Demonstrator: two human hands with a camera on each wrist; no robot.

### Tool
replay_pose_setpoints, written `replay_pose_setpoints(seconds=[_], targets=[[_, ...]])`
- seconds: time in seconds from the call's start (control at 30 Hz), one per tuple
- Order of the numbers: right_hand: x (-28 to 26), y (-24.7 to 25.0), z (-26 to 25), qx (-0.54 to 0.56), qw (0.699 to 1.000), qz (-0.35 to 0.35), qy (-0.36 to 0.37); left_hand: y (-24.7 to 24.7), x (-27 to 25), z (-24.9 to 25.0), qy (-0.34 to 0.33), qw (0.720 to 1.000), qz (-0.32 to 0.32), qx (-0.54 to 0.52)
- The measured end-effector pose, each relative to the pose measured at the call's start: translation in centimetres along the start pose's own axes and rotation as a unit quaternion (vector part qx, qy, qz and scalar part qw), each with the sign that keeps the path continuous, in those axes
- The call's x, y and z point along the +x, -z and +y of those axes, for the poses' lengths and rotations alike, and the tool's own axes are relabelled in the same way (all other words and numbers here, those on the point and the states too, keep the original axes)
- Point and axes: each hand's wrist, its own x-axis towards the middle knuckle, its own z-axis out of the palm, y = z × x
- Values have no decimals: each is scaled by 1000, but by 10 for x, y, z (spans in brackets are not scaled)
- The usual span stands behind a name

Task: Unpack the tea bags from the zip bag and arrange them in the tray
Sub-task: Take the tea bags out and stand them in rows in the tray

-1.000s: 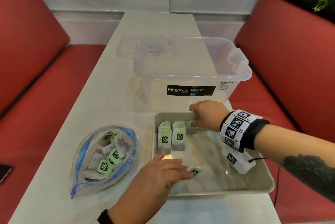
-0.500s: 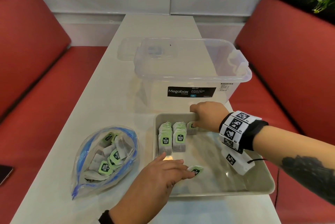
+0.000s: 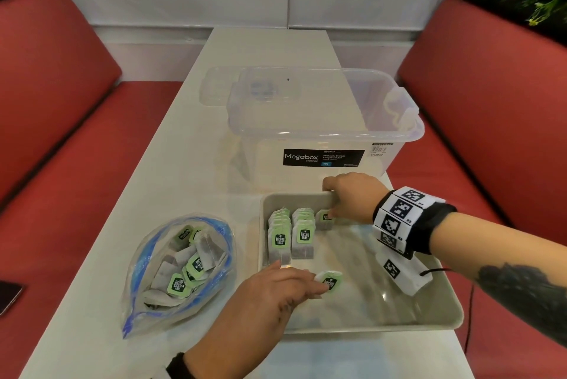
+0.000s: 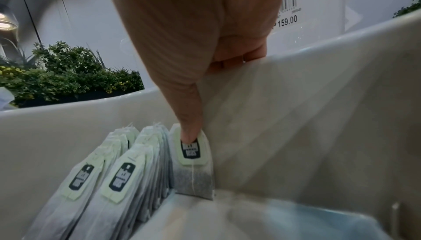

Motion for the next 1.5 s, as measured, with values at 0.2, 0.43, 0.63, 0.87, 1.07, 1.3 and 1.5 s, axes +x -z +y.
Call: replay_pose_setpoints(seconds=[0.2,0.43,0.63,0.87,1.07,1.3,1.5], targets=[[-2,4,2,19,1000,-6,4,7,6,7,34,997,26,-65],[-6,5,3,-2,1000,-2,5,12,11,7,70,994,31,-79],[-2,-1,-1,-12,1000,13,-2,10,9,8,76,994,23,-75],[3,-2,-7,32,999,-11,-8,11,7,8,76,994,15,-71],[4,0,-3,86,996,-12,-30,9,7,7,90,994,3,-66],[2,-3,-4,72,997,-8,-19,11,8,10,90,993,-5,-71],[1,-3,-3,69,998,-9,-8,9,7,9,87,994,0,-72]])
